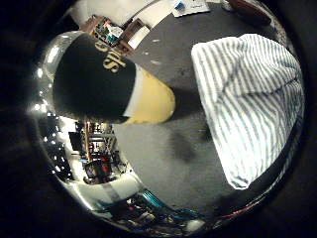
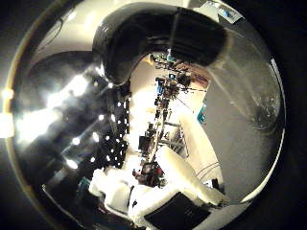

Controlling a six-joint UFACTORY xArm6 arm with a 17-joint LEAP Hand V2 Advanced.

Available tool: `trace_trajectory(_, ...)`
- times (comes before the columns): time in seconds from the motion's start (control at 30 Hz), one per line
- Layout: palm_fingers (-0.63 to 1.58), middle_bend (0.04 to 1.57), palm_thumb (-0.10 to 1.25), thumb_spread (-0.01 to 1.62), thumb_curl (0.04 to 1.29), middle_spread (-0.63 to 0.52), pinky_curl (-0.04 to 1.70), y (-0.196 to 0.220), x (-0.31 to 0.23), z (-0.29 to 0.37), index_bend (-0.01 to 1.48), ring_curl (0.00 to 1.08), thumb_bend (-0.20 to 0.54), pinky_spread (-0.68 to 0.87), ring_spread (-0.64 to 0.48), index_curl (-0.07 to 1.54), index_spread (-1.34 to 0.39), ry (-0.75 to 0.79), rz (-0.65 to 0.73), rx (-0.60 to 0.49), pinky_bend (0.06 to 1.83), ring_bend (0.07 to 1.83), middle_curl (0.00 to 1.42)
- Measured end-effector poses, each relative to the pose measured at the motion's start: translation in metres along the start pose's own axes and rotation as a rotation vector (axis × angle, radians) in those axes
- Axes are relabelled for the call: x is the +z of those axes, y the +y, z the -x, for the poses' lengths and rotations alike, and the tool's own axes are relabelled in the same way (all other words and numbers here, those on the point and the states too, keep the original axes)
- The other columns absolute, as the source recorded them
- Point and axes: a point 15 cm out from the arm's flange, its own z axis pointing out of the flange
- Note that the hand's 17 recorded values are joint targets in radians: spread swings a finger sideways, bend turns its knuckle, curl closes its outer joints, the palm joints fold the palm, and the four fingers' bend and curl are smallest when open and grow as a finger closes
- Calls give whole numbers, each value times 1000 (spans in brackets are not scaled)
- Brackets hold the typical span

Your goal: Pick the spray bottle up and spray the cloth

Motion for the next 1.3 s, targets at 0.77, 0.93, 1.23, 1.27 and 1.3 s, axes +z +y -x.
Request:
trace_trajectory(0.77,49,194,405,1154,260,135,332,89,-124,-34,187,196,-21,357,181,352,-200,268,200,129,193,178,309)
trace_trajectory(0.93,45,196,405,1157,256,128,325,120,-152,-50,188,186,-19,348,175,350,-204,338,228,173,194,179,315)
trace_trajectory(1.23,60,196,446,1179,260,108,310,165,-201,-70,196,178,-16,341,159,359,-210,459,219,235,187,177,320)
trace_trajectory(1.27,62,199,456,1188,260,106,307,175,-208,-75,196,176,-13,341,157,361,-209,468,214,256,186,174,322)
trace_trajectory(1.3,63,199,457,1190,260,105,306,184,-211,-77,196,175,-15,341,157,362,-211,477,216,267,186,174,322)
